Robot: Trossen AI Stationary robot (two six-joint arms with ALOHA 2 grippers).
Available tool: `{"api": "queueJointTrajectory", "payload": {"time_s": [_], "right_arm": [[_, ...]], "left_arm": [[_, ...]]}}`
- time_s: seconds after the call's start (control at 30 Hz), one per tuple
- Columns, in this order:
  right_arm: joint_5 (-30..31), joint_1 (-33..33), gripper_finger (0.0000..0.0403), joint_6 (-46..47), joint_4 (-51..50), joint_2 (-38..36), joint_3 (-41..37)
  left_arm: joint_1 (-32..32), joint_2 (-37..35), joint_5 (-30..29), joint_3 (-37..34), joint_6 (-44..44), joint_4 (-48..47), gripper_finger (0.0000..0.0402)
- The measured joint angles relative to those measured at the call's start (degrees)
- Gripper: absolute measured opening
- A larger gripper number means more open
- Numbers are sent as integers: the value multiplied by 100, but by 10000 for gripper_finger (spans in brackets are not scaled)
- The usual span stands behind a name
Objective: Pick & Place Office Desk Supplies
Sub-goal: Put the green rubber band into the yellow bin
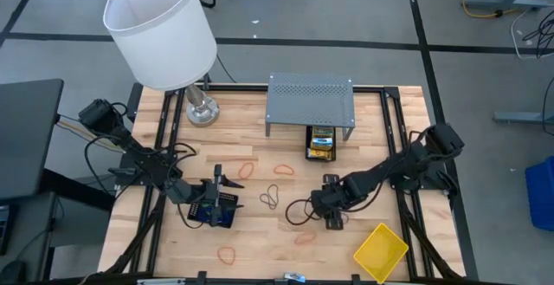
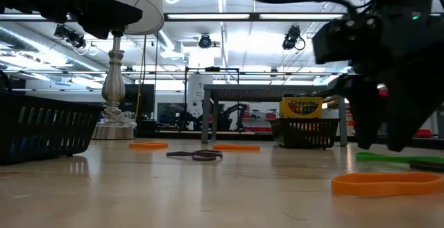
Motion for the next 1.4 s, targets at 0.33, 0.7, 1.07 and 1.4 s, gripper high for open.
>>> {"api": "queueJointTrajectory", "payload": {"time_s": [0.33, 0.7, 1.07, 1.4], "right_arm": [[146, -114, 215, 34, 68, 564, 46], [265, -36, 14, 119, -542, 550, 420], [-39, 346, 2, 208, -3107, 562, 2017], [-1666, 1107, 1, 1258, -4173, 538, 3182]], "left_arm": [[-2, 2, 0, 0, -22, -92, 266], [4, 2, -2, 0, 0, -124, 266], [4, 2, -4, 0, 0, -131, 265], [4, 2, -4, 0, 2, -134, 265]]}}
